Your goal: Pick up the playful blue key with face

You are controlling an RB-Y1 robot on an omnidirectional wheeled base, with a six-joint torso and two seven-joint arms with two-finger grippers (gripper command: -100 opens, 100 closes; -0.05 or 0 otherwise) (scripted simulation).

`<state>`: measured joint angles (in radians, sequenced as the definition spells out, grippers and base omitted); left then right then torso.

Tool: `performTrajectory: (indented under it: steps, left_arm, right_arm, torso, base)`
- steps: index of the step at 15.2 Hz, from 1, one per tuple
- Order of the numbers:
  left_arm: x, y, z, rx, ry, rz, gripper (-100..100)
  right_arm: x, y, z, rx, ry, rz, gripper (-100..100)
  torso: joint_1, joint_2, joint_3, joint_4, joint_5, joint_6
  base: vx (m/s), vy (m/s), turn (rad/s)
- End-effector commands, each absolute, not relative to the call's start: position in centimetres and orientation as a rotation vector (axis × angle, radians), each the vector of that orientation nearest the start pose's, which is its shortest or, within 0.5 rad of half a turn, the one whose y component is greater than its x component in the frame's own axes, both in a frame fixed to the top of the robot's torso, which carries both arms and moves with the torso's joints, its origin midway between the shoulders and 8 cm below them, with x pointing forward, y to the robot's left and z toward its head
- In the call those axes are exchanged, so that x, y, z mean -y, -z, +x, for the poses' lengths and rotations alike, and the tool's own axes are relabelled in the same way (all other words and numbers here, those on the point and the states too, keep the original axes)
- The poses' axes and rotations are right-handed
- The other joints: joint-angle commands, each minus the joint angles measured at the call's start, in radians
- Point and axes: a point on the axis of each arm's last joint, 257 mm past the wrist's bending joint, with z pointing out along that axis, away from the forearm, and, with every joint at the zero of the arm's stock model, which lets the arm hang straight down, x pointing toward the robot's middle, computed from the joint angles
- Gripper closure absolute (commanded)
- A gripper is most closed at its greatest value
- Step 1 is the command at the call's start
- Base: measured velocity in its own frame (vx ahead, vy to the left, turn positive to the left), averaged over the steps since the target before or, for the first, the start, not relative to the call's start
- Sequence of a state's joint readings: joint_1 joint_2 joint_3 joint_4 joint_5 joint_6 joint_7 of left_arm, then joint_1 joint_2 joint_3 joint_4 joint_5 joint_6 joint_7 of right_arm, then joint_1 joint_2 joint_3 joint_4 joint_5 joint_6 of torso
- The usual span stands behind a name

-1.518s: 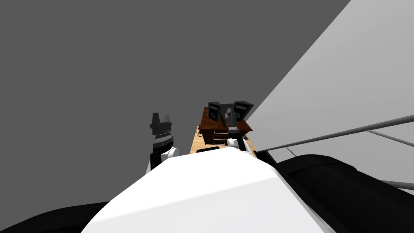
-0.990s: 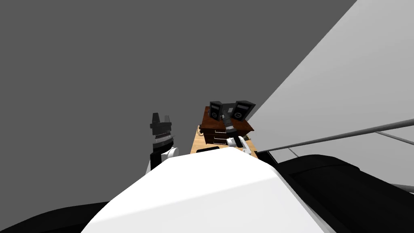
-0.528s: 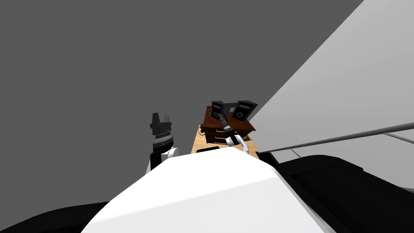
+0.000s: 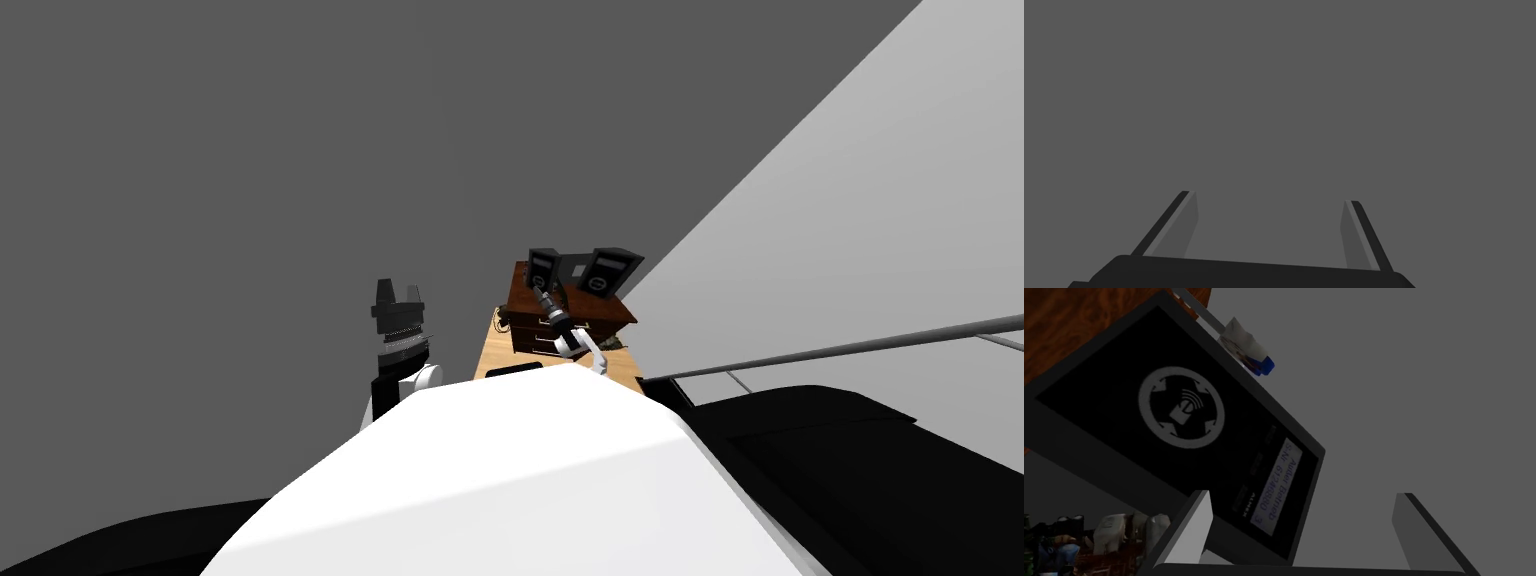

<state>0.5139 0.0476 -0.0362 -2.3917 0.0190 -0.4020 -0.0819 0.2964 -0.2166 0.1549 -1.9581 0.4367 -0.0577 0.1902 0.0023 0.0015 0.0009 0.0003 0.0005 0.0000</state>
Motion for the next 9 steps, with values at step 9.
performTrajectory:
  steps: [9]
  left_arm:
    - [-26.3, -5.0, 33.8, -0.661, 1.274, -0.608, 0]
  right_arm:
    - [21.8, 22.8, 48.4, -1.619, -0.388, 0.252, -100]
  torso:
    - [0.001, 0.0, 0.0, 0.0, 0.0, 0.0]
  base:
    - [-0.023, 0.033, 0.056]
